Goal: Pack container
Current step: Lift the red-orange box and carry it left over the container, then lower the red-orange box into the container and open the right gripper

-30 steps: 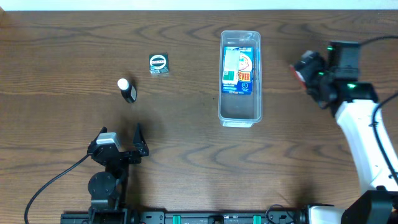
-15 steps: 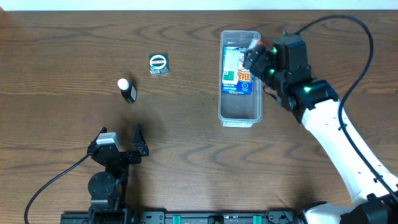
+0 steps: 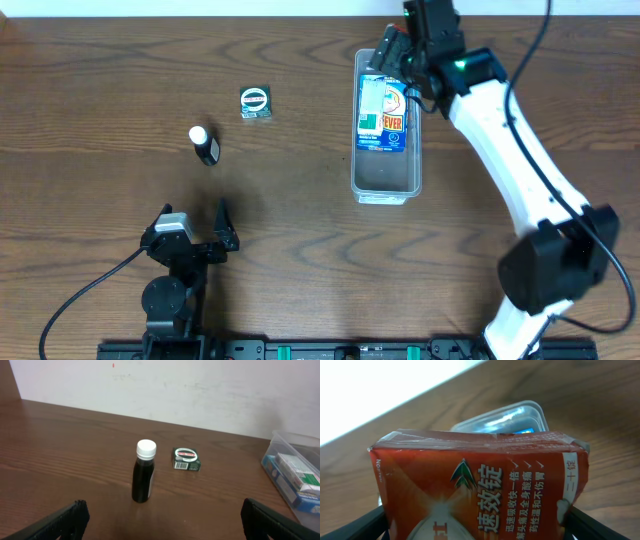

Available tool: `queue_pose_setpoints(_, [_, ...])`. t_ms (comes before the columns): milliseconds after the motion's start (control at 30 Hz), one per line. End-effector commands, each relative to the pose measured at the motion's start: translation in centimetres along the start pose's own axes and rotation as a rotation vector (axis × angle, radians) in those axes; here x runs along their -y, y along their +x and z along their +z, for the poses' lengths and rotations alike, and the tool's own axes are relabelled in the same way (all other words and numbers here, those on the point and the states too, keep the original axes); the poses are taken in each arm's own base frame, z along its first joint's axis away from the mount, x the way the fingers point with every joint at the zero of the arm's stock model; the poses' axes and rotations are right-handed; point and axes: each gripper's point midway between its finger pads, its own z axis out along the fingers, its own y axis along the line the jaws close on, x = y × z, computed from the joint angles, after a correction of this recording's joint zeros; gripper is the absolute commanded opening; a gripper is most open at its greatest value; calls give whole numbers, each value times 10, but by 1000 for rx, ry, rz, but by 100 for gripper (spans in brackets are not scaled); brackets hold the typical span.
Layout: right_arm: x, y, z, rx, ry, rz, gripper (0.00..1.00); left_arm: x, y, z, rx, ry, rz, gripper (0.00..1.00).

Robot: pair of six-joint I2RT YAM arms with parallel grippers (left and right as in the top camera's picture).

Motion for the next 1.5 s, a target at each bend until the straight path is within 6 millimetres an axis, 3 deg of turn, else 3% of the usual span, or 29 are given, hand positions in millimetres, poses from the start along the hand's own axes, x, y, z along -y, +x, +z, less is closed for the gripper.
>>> queue_pose_setpoints(0, [-2,0,17,-4,23,-39,84,-7,18,1,-52,-33,9,98])
queue_pose_setpoints(600, [16,37,80,-96,103,-84,87,-7,18,1,-52,-33,9,98])
queue_pose_setpoints(1467, [24,45,81,-130,131,-89,89,-7,18,1,-52,-33,9,98])
